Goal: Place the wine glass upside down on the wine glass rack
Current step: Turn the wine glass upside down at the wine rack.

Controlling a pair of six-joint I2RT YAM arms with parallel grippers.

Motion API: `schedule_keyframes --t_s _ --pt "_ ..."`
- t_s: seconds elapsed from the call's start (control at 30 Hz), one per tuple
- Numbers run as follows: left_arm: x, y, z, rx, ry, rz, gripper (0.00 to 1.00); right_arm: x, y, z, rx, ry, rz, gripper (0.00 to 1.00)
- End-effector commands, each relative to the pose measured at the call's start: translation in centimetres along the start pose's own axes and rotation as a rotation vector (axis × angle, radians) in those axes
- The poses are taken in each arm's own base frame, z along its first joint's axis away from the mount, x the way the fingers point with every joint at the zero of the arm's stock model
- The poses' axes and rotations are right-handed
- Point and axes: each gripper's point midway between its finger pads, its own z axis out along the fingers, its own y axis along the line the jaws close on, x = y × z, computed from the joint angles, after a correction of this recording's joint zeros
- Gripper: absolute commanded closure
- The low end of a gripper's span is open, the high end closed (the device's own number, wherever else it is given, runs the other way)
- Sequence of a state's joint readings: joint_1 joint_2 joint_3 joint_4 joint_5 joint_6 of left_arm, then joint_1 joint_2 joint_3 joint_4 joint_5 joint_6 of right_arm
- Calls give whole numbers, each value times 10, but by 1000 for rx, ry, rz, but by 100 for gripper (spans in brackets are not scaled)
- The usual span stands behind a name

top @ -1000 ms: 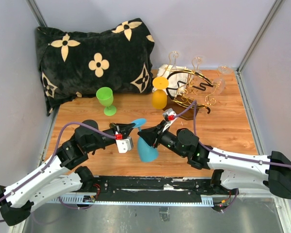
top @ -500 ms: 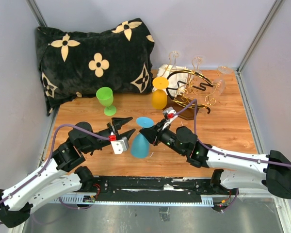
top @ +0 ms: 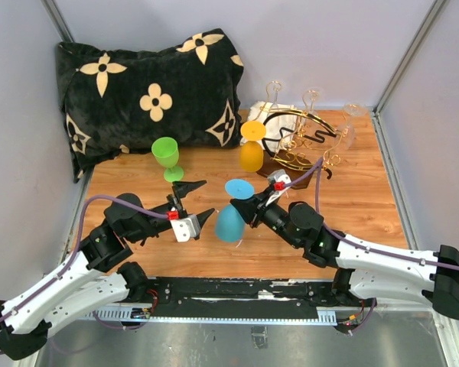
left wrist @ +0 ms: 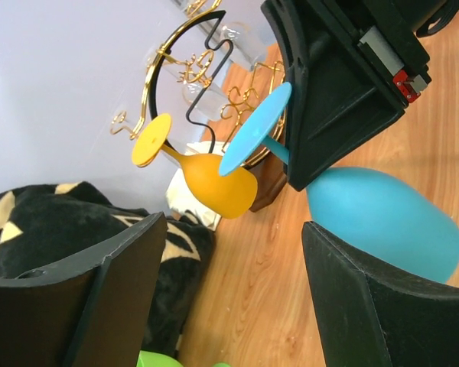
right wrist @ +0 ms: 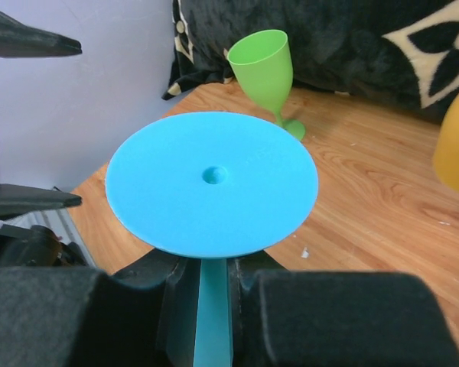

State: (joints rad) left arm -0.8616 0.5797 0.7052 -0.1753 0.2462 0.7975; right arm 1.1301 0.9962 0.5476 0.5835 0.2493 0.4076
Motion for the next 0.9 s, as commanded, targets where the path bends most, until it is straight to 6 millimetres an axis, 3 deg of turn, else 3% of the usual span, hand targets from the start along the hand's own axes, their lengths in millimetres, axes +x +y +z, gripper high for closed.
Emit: schedule_keyframes --t_s 0.0,0.23,0.57,0.67,0.87 --pt "-8 5 0 -41 -28 -94 20 -2 -20 -11 51 -17 -121 99" --pt "-25 -12 6 64 -104 -158 16 10 -21 -27 -21 52 -288 99" --pt "-72 36 5 -108 -263 -479 19 23 -13 -32 -147 123 -503 99" --pt "-66 42 13 -144 -219 -606 19 18 -4 -33 -201 100 -539 99" --pt "-22 43 36 -247 24 -867 17 6 4 -36 -242 46 -584 99"
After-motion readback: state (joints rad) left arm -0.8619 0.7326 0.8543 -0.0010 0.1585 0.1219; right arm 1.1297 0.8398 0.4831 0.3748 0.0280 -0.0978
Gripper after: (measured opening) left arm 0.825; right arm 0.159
